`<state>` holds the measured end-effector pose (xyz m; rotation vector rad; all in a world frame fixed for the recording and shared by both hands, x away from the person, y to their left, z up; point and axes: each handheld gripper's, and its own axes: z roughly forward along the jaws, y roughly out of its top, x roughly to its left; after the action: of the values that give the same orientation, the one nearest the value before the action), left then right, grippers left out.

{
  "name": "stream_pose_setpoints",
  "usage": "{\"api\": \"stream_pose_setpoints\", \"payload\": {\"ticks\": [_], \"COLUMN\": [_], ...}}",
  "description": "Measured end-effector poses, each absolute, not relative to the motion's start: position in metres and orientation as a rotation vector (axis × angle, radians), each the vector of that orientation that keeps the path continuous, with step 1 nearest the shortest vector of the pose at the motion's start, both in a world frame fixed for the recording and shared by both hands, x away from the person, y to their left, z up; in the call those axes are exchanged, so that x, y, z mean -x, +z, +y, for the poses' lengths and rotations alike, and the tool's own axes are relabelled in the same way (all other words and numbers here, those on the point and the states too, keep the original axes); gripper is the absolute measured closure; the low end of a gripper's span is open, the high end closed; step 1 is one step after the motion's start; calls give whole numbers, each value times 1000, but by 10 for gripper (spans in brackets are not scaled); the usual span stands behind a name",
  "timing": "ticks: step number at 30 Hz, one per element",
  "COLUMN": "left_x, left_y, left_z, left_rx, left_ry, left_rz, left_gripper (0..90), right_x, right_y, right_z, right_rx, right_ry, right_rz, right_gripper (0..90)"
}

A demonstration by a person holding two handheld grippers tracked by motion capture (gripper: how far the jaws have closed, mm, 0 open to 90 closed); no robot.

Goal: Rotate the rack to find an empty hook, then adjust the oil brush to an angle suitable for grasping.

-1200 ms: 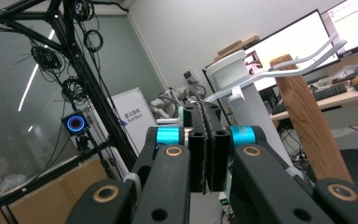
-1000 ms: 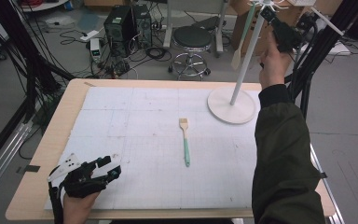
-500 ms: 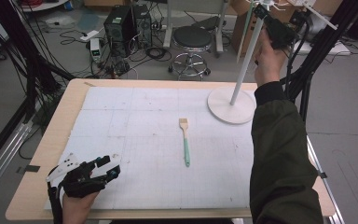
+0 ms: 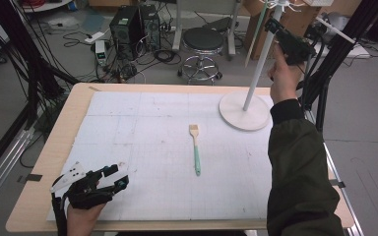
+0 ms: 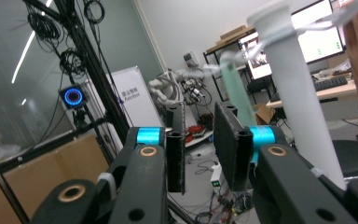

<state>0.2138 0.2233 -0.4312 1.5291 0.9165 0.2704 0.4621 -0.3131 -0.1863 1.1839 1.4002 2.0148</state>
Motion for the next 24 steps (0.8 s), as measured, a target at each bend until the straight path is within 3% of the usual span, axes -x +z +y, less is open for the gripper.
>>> {"api": "stream_pose_setpoints", "payload": {"ticks": [5, 13, 24], "left_x": [-214, -212, -212], "left_y": [-430, -429, -426], "left_z": [220, 214, 210], "left_rx": [-1531, -1543, -1555], "left_ry": [273, 273, 272], "left_rz": [906, 887, 861], "left_gripper": [331, 331, 330], "right_x": [-450, -434, -416], "right_y": [-202, -233, -267], "right_z": [-300, -276, -247], "right_rx": [-1162, -1185, -1186], "right_ry": [2007, 1996, 1976], "right_rz": [1476, 1590, 1705], "right_gripper": [653, 480, 457]}}
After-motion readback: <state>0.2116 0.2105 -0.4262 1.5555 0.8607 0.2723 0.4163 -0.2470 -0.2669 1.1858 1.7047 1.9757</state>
